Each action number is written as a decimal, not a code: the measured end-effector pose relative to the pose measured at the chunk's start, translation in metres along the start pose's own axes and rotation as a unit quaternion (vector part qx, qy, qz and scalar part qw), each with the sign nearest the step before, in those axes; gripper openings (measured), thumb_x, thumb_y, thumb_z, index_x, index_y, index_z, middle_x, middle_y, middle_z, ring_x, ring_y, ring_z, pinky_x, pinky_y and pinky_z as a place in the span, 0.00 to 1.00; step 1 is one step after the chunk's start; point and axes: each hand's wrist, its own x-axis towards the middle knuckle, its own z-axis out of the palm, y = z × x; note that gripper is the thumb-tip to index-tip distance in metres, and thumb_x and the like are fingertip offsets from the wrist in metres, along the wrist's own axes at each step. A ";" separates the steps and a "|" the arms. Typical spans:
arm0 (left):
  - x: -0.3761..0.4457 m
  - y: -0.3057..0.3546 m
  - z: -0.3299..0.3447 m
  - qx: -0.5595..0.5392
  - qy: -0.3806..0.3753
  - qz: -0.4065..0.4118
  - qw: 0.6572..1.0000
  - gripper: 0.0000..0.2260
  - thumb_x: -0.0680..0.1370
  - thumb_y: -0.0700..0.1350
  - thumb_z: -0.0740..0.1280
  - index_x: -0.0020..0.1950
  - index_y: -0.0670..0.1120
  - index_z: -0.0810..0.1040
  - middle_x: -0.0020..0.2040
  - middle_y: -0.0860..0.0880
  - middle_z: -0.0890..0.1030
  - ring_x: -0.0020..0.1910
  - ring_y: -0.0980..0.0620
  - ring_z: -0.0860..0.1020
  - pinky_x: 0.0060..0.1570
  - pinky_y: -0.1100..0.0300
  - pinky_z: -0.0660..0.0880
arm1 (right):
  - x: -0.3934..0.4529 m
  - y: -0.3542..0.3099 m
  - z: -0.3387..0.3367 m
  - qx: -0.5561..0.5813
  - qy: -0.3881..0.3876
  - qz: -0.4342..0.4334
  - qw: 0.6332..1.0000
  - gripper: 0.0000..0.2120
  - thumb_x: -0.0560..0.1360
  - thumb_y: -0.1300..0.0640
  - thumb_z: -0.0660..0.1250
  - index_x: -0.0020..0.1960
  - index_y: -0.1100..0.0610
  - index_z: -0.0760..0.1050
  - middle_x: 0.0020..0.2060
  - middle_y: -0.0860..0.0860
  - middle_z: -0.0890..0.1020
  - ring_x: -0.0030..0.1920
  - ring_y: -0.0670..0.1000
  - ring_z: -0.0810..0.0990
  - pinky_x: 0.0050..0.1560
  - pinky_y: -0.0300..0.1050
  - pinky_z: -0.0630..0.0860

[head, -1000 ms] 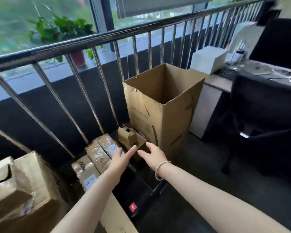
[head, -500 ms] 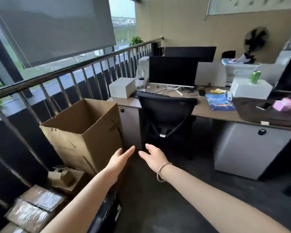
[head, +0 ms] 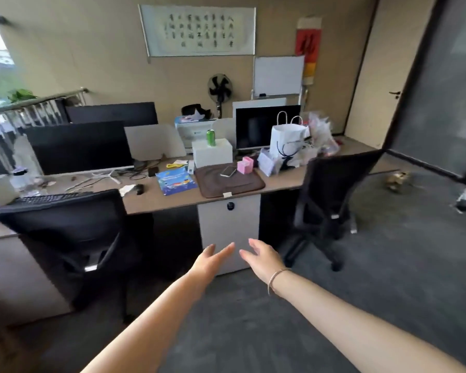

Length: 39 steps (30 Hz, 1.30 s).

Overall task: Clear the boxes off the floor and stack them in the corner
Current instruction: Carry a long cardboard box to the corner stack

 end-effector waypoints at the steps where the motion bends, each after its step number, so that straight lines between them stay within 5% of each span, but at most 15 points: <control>1: 0.013 0.008 0.030 0.003 -0.016 0.001 1.000 0.44 0.71 0.64 0.70 0.79 0.49 0.55 0.78 0.51 0.59 0.75 0.48 0.61 0.70 0.53 0.60 | 0.003 0.013 -0.028 0.003 0.013 0.010 1.000 0.29 0.78 0.47 0.64 0.75 0.54 0.62 0.73 0.50 0.67 0.72 0.50 0.66 0.71 0.45 0.64; 7: 0.076 0.048 0.194 0.076 -0.111 0.019 0.991 0.38 0.76 0.59 0.68 0.79 0.46 0.56 0.77 0.50 0.61 0.73 0.48 0.65 0.60 0.61 0.63 | 0.023 0.097 -0.167 0.056 0.115 0.083 0.988 0.30 0.77 0.47 0.65 0.75 0.54 0.62 0.73 0.51 0.66 0.72 0.50 0.66 0.71 0.48 0.64; 15: 0.182 0.089 0.389 0.117 -0.250 0.020 0.961 0.40 0.74 0.58 0.70 0.79 0.46 0.55 0.76 0.50 0.65 0.73 0.50 0.66 0.68 0.55 0.63 | 0.085 0.193 -0.329 0.077 0.207 0.144 0.965 0.30 0.77 0.52 0.66 0.75 0.56 0.61 0.73 0.51 0.66 0.72 0.50 0.66 0.70 0.43 0.63; 18: 0.227 0.123 0.456 0.121 -0.285 0.027 0.951 0.40 0.74 0.58 0.71 0.79 0.45 0.56 0.54 0.54 0.83 0.54 0.61 0.80 0.63 0.58 0.67 | 0.131 0.220 -0.396 0.096 0.243 0.151 0.953 0.30 0.77 0.50 0.66 0.76 0.55 0.60 0.74 0.50 0.64 0.73 0.50 0.64 0.72 0.46 0.62; 23: 0.335 0.193 0.565 0.129 -0.329 0.026 0.935 0.50 0.64 0.67 0.73 0.79 0.49 0.58 0.76 0.50 0.65 0.74 0.48 0.65 0.73 0.50 0.61 | 0.208 0.254 -0.520 0.110 0.311 0.163 0.930 0.30 0.77 0.50 0.66 0.75 0.56 0.61 0.74 0.51 0.65 0.73 0.50 0.64 0.72 0.46 0.62; 29: 0.410 0.239 0.703 0.135 -0.362 0.034 0.922 0.39 0.73 0.62 0.69 0.79 0.49 0.58 0.76 0.48 0.64 0.75 0.46 0.62 0.72 0.51 0.59 | 0.262 0.317 -0.638 0.130 0.372 0.188 0.900 0.29 0.77 0.52 0.66 0.74 0.59 0.62 0.73 0.53 0.66 0.72 0.50 0.66 0.70 0.42 0.62; 34: 0.468 0.261 0.819 0.153 -0.385 0.030 0.910 0.49 0.63 0.69 0.72 0.78 0.51 0.59 0.75 0.48 0.66 0.73 0.45 0.65 0.72 0.46 0.62 | 0.311 0.377 -0.740 0.130 0.386 0.200 0.891 0.29 0.78 0.53 0.65 0.75 0.59 0.61 0.74 0.53 0.65 0.73 0.50 0.65 0.69 0.40 0.61; 39: 0.532 0.292 0.954 0.135 -0.368 0.019 0.920 0.40 0.73 0.62 0.70 0.78 0.49 0.58 0.76 0.46 0.65 0.73 0.44 0.65 0.71 0.49 0.62 | 0.370 0.447 -0.873 0.121 0.376 0.217 0.893 0.29 0.78 0.50 0.64 0.76 0.57 0.61 0.74 0.51 0.65 0.73 0.51 0.65 0.69 0.42 0.61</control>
